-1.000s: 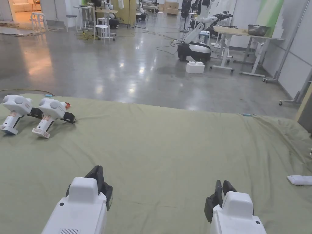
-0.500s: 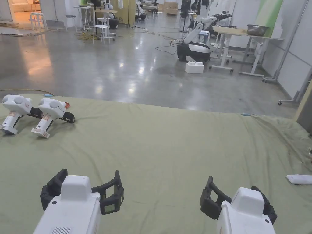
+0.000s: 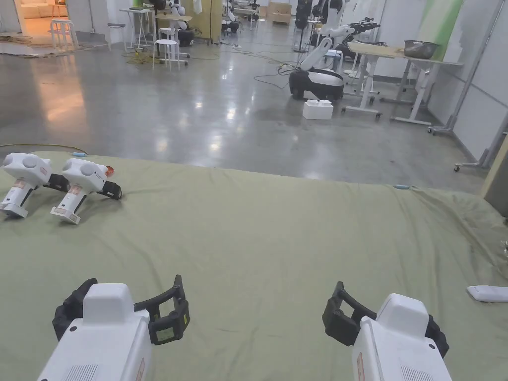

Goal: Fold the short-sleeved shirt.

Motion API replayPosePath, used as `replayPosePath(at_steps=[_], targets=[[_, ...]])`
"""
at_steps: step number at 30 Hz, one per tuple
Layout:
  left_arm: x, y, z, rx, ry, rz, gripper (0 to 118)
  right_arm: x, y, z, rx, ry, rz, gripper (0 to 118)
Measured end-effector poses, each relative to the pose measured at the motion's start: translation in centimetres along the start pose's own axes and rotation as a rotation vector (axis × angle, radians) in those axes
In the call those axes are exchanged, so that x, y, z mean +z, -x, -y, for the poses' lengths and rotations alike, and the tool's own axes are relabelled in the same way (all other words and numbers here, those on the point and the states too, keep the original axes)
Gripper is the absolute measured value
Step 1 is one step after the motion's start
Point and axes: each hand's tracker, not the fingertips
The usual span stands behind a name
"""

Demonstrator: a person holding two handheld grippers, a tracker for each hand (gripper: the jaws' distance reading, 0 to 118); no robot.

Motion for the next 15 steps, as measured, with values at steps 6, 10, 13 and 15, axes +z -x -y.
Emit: replayPosePath(at_steps=[6, 10, 13, 15], targets=[[-0.2, 0.1, 0.0, 0.016, 0.029, 0.007, 118, -0.3, 0.3, -0.5, -0.031, 0.058, -0.018, 109], [-0.2, 0.0, -0.1, 0.006, 0.027, 0.013, 118, -0.3, 1.0, -0.9, -0.029, 0.076, 0.027, 109], [-0.3, -0.2, -0.3, -0.009, 0.024, 0.025, 118, -0.5, 1.5, -1.2, -0.012, 0.094, 0.059, 109], [-0.4, -0.5, -0.4, -0.03, 0.027, 0.023, 118, -0.7, 1.4, -1.3, -0.021, 0.111, 0.048, 109]])
